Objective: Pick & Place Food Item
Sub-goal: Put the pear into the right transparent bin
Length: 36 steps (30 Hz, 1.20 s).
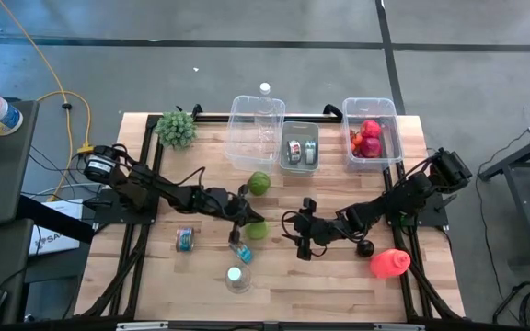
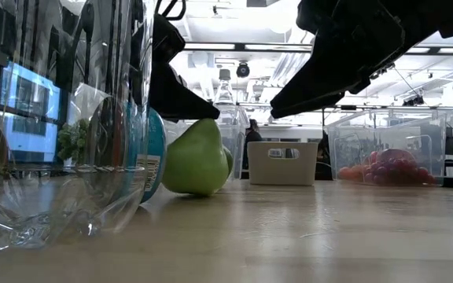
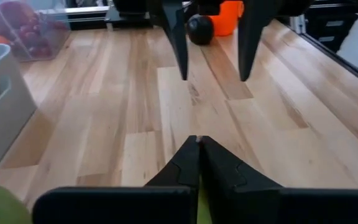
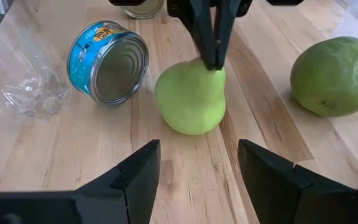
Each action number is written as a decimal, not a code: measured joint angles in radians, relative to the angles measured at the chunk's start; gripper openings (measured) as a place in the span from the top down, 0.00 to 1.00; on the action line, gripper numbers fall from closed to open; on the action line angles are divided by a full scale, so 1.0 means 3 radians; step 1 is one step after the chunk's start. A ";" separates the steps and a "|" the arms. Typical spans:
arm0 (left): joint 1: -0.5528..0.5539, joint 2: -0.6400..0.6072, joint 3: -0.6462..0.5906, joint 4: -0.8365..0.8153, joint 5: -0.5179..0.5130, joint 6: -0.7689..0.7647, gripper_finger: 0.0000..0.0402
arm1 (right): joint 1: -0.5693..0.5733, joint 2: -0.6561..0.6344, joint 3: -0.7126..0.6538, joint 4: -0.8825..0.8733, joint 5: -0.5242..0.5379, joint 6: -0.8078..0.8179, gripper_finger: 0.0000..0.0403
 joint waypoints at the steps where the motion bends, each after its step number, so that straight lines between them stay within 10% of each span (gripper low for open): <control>1: 0.0001 -0.0012 0.0000 -0.0004 0.0000 0.0015 1.00 | 0.0000 0.0000 0.0000 0.0000 0.0000 0.0005 0.49; 28: 0.0001 -0.0341 0.0072 0.0171 -0.0335 0.0082 1.00 | -0.0004 -0.0001 0.0000 0.0615 0.0182 -0.0157 0.49; 36: 0.0001 -0.0341 0.0072 0.0147 -0.0333 0.0074 1.00 | -0.0009 -0.0001 0.0000 0.0624 0.0193 -0.0183 0.36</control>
